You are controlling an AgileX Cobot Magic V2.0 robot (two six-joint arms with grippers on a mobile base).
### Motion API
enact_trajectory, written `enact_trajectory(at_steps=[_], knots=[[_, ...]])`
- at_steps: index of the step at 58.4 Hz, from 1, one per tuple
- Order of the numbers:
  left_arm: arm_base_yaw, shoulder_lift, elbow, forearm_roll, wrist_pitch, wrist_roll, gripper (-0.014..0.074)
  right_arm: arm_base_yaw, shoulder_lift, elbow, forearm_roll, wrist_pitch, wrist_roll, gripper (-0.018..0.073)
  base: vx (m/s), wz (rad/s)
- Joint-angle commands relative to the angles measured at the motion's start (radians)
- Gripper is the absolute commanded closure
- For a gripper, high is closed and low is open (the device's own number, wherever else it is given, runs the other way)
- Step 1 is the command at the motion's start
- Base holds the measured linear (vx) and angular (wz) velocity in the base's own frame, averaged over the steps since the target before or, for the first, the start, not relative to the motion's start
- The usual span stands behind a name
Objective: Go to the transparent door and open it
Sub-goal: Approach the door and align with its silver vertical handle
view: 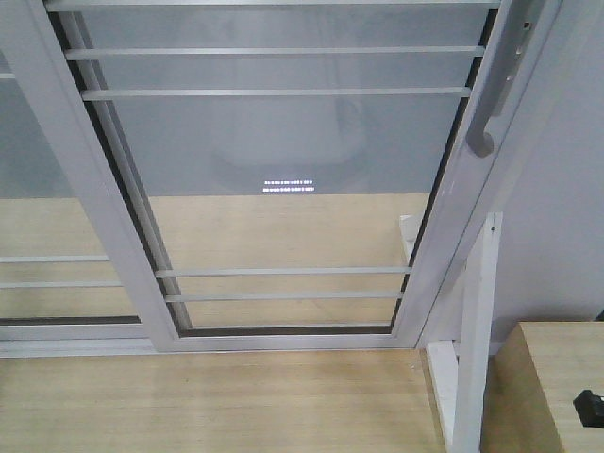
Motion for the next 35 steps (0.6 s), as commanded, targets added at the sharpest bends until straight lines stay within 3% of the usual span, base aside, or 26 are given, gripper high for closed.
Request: enact_trajectory(at_steps=[1, 35], knots=[[-0.002, -0.013, 0.032, -0.009, -0.085, 0.001, 0.0602, 0.0, -0.014, 0.014, -0.005, -0.077, -0.004, 0.0567, 0.05, -0.01], [-0.002, -0.013, 0.032, -0.008, -0.106, 0.001, 0.0602, -0.001, -0.014, 0.011, -0.007, -0.12, -0.004, 0.0567, 0.01, 0.0]])
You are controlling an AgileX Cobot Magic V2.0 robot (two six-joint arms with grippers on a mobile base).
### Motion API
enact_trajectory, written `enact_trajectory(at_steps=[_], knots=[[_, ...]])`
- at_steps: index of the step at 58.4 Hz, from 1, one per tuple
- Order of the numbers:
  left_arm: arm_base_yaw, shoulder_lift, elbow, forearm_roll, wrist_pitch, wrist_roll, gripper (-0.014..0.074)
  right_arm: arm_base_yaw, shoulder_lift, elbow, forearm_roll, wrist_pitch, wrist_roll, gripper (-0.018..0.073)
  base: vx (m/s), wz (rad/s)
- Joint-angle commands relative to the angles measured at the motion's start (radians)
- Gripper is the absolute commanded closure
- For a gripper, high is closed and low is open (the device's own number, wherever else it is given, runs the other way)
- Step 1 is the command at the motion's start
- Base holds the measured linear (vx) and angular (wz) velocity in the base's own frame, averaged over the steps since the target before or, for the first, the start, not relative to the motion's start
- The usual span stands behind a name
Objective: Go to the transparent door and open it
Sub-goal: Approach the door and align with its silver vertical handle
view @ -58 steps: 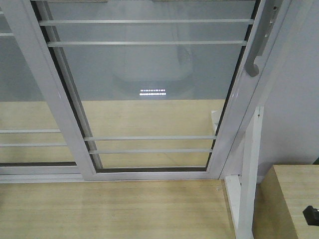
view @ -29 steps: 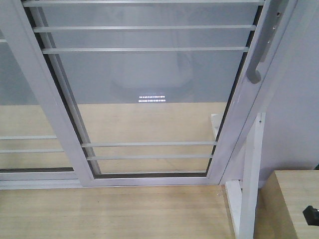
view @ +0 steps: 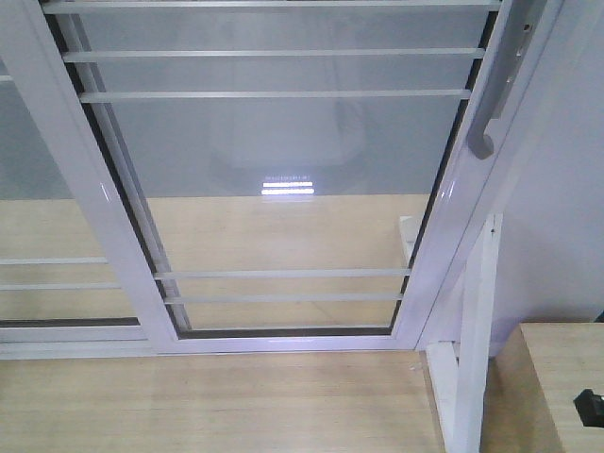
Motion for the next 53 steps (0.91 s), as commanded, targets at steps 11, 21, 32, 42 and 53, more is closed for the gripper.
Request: enact_trajectory(at_steps=[11, 21, 32, 42, 53], knots=[[-0.002, -0.013, 0.032, -0.008, -0.211, 0.001, 0.0602, -0.001, -0.014, 0.011, -0.008, -0.152, -0.003, 0.0567, 0.0, 0.0], [-0.002, -0.013, 0.03, -0.01, -0.299, -0.002, 0.0602, -0.001, -0.014, 0.011, -0.007, -0.272, -0.005, 0.0567, 0.0, 0.0], [-0.004, -0.01, -0.048, -0.011, -0.345, -0.022, 0.0602, -0.001, 0.003, -0.102, -0.046, -0.21, -0.014, 0.0565, 0.0, 0.0], [-0.004, 0.086, -0.236, -0.008, -0.163, -0.074, 0.0602, -0.001, 0.175, -0.346, -0.114, 0.001, -0.014, 0.0564, 0.0, 0.0], [-0.004, 0.324, -0.307, -0.008, -0.154, -0.081, 0.0602, -0.001, 0.474, -0.432, -0.118, -0.082, -0.014, 0.0564, 0.0, 0.0]])
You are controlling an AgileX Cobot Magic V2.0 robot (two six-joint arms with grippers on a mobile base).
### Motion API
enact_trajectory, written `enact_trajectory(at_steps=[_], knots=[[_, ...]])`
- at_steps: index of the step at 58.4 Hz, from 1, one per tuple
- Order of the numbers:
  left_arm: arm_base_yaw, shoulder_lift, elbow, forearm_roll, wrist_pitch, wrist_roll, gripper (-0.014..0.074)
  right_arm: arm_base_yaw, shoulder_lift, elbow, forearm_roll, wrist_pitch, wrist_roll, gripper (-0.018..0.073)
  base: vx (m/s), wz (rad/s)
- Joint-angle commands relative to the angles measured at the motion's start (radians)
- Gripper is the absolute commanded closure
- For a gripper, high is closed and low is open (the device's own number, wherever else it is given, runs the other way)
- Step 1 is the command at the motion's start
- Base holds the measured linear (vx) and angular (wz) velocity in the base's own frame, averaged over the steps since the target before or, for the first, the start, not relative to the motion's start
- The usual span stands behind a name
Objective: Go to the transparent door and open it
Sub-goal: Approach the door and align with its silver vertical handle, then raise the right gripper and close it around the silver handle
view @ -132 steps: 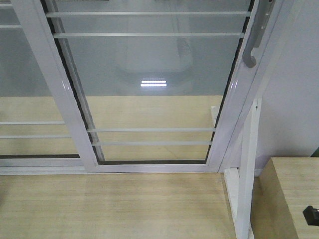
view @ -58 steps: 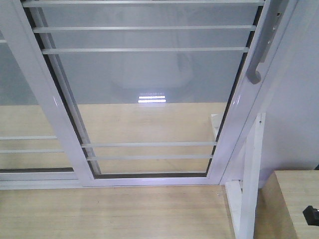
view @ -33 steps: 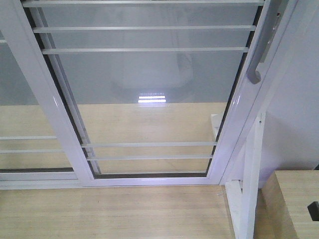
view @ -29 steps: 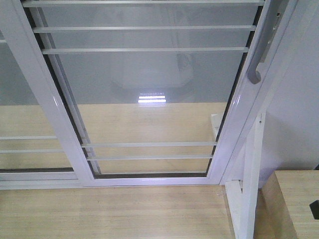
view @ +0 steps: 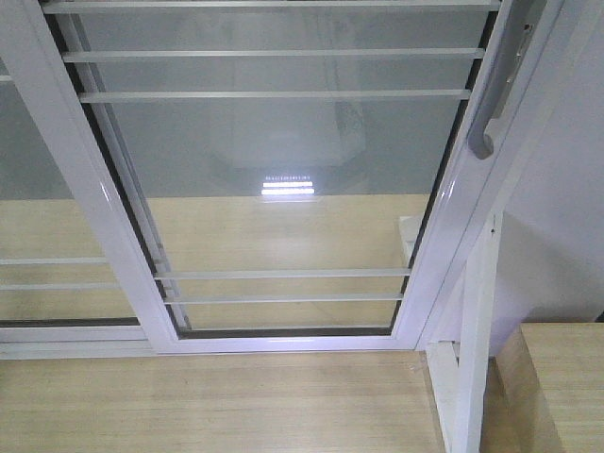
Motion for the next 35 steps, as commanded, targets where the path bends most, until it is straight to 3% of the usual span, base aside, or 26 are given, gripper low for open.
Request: enact_trajectory(at_steps=[1, 16, 21, 35], knots=[[-0.004, 0.116, -0.036, -0.008, -0.068, -0.018, 0.0602, -0.001, 0.166, -0.035, -0.014, -0.116, -0.008, 0.0564, 0.0, 0.0], [-0.004, 0.312, -0.036, -0.008, -0.212, -0.018, 0.0589, -0.001, 0.471, -0.033, 0.002, -0.271, 0.01, 0.0545, 0.0, 0.0], [-0.005, 0.331, -0.036, -0.009, -0.211, -0.04, 0.0568, -0.001, 0.546, -0.039, 0.002, -0.299, 0.012, 0.0507, 0.0, 0.0], [-0.005, 0.381, -0.036, -0.009, -0.185, -0.044, 0.0412, -0.001, 0.701, -0.133, 0.013, -0.341, 0.022, 0.0279, 0.0, 0.0]])
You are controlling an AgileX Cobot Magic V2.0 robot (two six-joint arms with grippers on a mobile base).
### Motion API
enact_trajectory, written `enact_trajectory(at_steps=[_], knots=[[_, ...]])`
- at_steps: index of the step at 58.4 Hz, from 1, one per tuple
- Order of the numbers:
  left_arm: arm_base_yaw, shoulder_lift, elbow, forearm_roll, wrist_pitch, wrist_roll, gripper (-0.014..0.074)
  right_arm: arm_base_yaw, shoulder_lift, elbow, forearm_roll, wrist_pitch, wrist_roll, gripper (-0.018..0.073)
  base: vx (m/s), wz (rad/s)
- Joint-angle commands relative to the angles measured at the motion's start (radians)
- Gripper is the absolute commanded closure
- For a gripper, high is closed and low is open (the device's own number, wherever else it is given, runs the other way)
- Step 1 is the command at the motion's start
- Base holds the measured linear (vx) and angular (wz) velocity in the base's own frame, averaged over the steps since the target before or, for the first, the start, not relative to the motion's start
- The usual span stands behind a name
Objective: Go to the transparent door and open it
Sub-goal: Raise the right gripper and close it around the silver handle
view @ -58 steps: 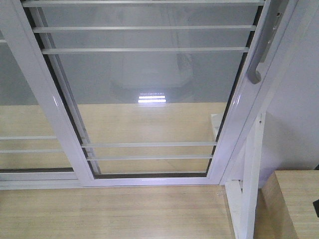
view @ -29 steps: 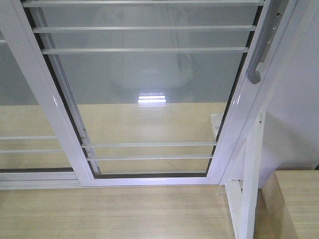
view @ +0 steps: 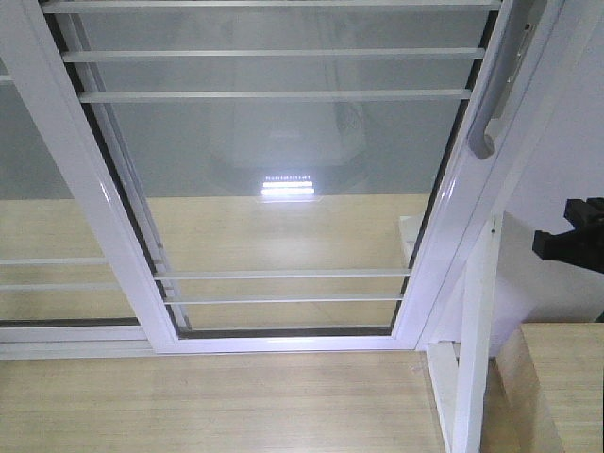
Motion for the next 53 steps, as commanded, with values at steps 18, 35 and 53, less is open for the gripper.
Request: enact_trajectory(at_steps=[18, 35, 53], knots=[[-0.005, 0.039, -0.034, -0.009, -0.128, -0.01, 0.0255, 0.0, 0.28, -0.195, -0.07, -0.365, 0.015, 0.0144, 0.0, 0.0], [-0.005, 0.039, -0.034, -0.009, -0.119, -0.01, 0.0255, 0.0, 0.524, -0.378, -0.102, -0.51, 0.018, 0.0144, 0.0, 0.0], [-0.005, 0.039, -0.034, -0.009, -0.119, -0.01, 0.0255, 0.0, 0.715, -0.593, -0.102, -0.514, 0.018, 0.0144, 0.0, 0.0]])
